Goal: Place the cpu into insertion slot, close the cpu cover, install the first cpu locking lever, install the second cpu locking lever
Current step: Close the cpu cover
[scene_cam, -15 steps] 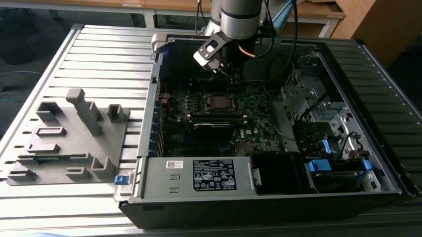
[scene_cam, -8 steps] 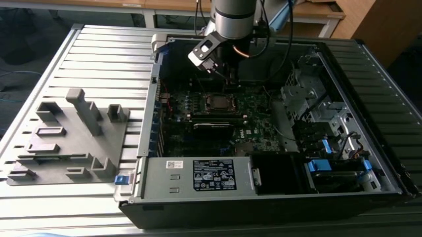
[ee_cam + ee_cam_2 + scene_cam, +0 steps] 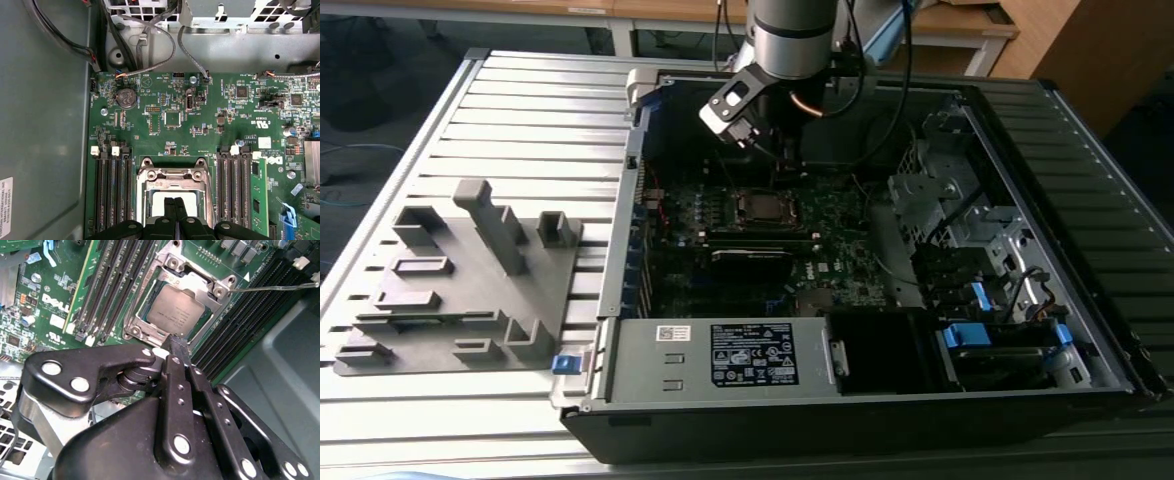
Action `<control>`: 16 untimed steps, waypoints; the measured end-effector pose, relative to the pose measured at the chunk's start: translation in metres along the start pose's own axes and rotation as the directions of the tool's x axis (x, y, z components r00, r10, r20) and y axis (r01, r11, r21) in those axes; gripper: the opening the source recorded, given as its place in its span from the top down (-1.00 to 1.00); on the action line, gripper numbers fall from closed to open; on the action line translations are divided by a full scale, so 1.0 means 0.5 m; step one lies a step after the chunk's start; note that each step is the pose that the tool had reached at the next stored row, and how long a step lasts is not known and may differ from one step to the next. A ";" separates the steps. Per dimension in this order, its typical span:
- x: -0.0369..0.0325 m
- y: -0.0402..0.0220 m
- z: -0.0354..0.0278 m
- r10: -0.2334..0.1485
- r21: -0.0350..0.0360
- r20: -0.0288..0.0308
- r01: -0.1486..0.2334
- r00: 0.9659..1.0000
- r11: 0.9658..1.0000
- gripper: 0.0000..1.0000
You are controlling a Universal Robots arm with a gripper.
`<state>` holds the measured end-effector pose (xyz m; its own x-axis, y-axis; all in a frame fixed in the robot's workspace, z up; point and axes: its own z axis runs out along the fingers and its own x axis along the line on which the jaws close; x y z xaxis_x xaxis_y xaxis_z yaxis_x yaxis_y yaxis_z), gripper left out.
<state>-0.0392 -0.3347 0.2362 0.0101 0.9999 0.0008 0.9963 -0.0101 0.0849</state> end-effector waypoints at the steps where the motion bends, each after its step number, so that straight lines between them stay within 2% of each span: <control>1: 0.000 0.000 0.001 0.000 0.000 0.000 0.000 1.000 1.000 0.79; 8: 0.000 -0.004 0.015 0.000 0.000 0.000 0.000 1.000 1.000 0.79; 12: -0.001 -0.010 0.021 0.000 0.000 0.000 0.000 1.000 1.000 0.79; 16: -0.001 -0.011 0.025 0.000 0.000 0.002 0.000 1.000 1.000 0.79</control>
<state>-0.0438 -0.3351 0.2235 0.0099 1.0000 -0.0011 0.9963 -0.0097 0.0851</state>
